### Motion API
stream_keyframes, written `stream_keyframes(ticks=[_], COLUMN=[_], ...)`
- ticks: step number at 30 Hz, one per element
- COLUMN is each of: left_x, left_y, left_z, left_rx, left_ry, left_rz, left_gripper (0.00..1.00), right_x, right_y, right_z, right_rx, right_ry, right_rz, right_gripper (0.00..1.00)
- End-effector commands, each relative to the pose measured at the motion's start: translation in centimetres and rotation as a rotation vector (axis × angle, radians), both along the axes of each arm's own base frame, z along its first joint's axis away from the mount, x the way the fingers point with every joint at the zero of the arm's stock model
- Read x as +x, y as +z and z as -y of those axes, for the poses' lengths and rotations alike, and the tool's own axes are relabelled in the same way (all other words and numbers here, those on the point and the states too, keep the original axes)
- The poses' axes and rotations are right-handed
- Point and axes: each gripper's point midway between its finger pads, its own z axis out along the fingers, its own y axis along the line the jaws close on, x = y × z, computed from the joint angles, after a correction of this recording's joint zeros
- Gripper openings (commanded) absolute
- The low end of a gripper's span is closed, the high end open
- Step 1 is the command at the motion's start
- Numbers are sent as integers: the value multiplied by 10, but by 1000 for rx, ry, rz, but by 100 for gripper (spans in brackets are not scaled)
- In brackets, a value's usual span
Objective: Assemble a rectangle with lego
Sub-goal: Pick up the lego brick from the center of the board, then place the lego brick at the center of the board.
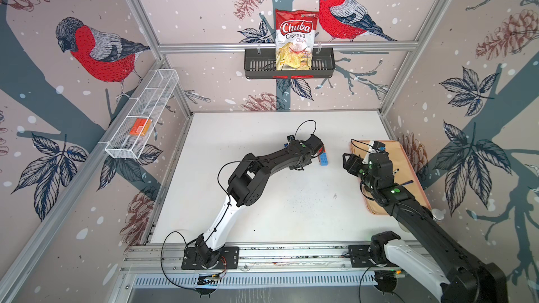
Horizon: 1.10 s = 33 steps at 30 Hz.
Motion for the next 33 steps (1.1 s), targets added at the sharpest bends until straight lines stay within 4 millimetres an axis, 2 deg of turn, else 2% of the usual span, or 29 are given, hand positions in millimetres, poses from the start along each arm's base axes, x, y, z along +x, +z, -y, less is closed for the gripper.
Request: stream_keyframes(ticks=[1, 4, 7, 10, 14, 16, 21, 24, 26, 28, 33], left_x=[-5, -10, -27, -56, -102, -124, -169, -192, -210, -227, -252], left_y=[1, 10, 21, 28, 36, 39, 50, 47, 38, 31, 22], left_z=[-2, 3, 9, 11, -9, -18, -36, -48, -53, -51, -45], left_rx=[46, 102, 215, 335, 477, 481, 495, 513, 487, 444, 360], left_ry=[-44, -151, -347, -587, -826, -927, -1083, -1099, -1114, -1153, -1211], left_rz=[-6, 8, 11, -10, -66, -109, -197, -322, -414, -472, -556], left_gripper=[36, 34, 32, 30, 27, 25, 20, 20, 20, 20, 20], right_x=[3, 4, 5, 6, 8, 9, 11, 12, 12, 12, 8], right_y=[3, 0, -3, -6, -9, -9, -13, -14, -14, -13, -13], right_z=[-1, 1, 4, 11, 27, 36, 51, 55, 55, 56, 54], right_rx=[-2, -10, -20, -36, -63, -77, -96, -109, -114, -113, -99], right_ry=[8, 1, -13, -42, -112, -157, -220, -235, -238, -239, -233], right_rz=[22, 15, 5, -5, -20, -24, -44, -58, -67, -69, -70], right_gripper=[70, 70, 70, 70, 70, 70, 70, 70, 70, 70, 70])
